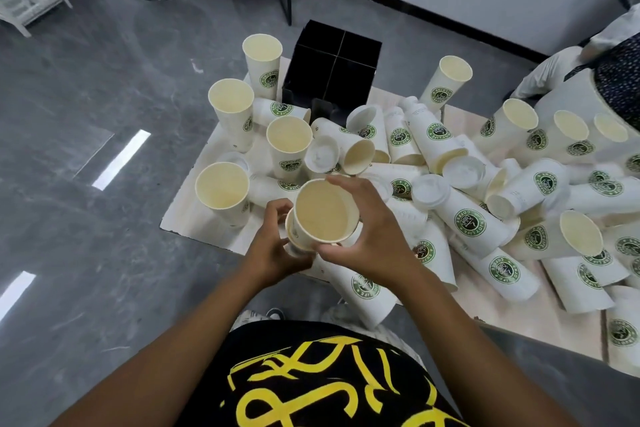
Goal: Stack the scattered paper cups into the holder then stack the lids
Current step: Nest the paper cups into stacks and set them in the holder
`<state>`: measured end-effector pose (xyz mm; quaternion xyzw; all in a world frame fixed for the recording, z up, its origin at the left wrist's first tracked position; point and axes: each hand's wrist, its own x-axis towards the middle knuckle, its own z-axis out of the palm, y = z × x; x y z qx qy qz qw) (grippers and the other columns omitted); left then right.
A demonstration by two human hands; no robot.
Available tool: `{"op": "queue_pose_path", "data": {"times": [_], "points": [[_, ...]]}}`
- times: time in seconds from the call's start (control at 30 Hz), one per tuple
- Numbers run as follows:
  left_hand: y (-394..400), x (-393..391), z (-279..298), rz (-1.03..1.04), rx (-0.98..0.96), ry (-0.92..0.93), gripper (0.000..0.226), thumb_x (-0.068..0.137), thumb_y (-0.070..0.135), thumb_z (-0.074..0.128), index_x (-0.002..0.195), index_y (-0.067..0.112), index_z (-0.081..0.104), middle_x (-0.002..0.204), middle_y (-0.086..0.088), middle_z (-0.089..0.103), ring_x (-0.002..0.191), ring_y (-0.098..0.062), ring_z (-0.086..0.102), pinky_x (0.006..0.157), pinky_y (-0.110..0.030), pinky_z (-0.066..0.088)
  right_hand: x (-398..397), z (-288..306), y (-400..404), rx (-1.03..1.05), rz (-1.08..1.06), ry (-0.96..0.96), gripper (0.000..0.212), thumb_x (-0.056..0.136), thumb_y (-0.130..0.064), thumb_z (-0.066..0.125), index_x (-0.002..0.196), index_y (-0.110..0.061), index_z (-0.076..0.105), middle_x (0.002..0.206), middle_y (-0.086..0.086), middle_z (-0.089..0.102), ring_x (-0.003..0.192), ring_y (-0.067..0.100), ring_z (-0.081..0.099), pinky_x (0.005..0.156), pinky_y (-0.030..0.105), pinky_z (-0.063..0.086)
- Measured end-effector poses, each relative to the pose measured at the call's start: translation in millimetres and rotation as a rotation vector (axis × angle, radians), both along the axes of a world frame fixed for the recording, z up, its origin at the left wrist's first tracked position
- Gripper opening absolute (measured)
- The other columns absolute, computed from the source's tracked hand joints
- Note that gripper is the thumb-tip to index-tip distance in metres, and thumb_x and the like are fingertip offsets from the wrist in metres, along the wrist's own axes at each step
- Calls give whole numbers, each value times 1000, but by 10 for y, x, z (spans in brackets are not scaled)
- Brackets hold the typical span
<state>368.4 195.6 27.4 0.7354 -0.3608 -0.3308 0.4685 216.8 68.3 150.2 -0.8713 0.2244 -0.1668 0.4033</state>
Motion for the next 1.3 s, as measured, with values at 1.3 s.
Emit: {"op": "queue_pose_path", "data": {"times": [1.3], "points": [[-71, 189, 378, -226, -204, -211, 117, 55, 22, 104, 150, 22, 37, 153, 5, 44, 140, -21, 49, 115, -41, 42, -1316, -1324, 40, -174, -253, 468, 79, 68, -61, 67, 138, -27, 55, 135, 1, 53, 123, 23, 51, 99, 39, 50]]}}
